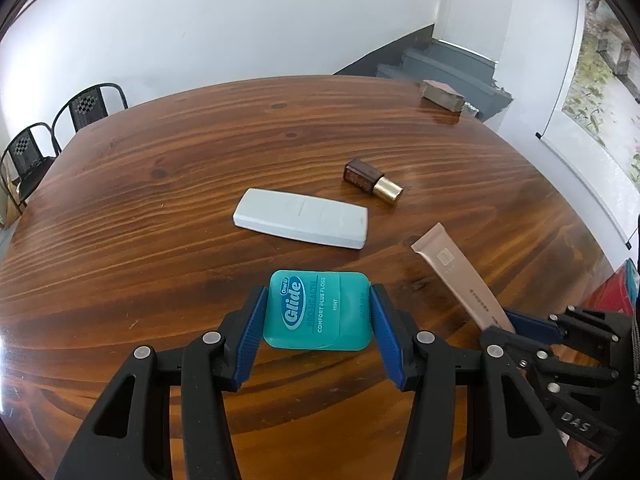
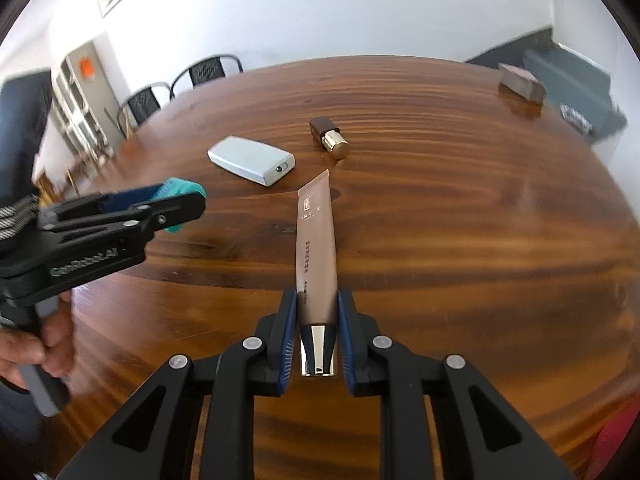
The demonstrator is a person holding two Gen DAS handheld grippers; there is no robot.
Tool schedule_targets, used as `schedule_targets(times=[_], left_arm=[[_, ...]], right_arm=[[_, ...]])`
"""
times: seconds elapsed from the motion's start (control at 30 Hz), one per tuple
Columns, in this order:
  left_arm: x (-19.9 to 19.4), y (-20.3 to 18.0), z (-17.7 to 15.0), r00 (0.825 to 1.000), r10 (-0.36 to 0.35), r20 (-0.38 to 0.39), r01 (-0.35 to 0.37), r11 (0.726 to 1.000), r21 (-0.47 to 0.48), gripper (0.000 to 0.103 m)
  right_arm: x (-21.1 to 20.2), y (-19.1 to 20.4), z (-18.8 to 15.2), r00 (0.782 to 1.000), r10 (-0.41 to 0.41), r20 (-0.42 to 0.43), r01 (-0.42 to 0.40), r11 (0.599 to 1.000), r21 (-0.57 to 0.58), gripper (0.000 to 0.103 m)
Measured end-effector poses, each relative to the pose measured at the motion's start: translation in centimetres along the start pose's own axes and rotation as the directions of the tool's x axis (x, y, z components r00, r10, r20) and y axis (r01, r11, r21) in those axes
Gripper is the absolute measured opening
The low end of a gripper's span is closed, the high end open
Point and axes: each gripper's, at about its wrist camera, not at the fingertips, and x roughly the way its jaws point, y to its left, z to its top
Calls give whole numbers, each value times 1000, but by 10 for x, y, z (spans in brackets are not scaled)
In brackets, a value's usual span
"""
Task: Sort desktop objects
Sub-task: 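Lift the floss box with the left gripper while the right gripper grasps the beige tube, then carry the floss box and beige tube into the red box and release both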
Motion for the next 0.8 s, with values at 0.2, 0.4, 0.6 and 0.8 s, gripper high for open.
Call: schedule_targets(times=[0.2,0.4,0.6,0.8], left_arm=[[-11,-15,1,999,-27,20,26,999,32,55],[-26,-37,-1,997,-67,47,63,995,77,55],[-42,-62,-4,990,-117,73,107,987,120,55],[-55,-100,-11,981,-181,76,164,968,187,55]], right_arm=[[-40,-7,-11,994,15,104,-24,995,92,22],[-83,-9,-30,982,-35,188,10,991,132,22],[-132,-27,-61,958,-120,261,61,973,222,22],[-185,-56,-93,918,-253,307,152,935,319,22]])
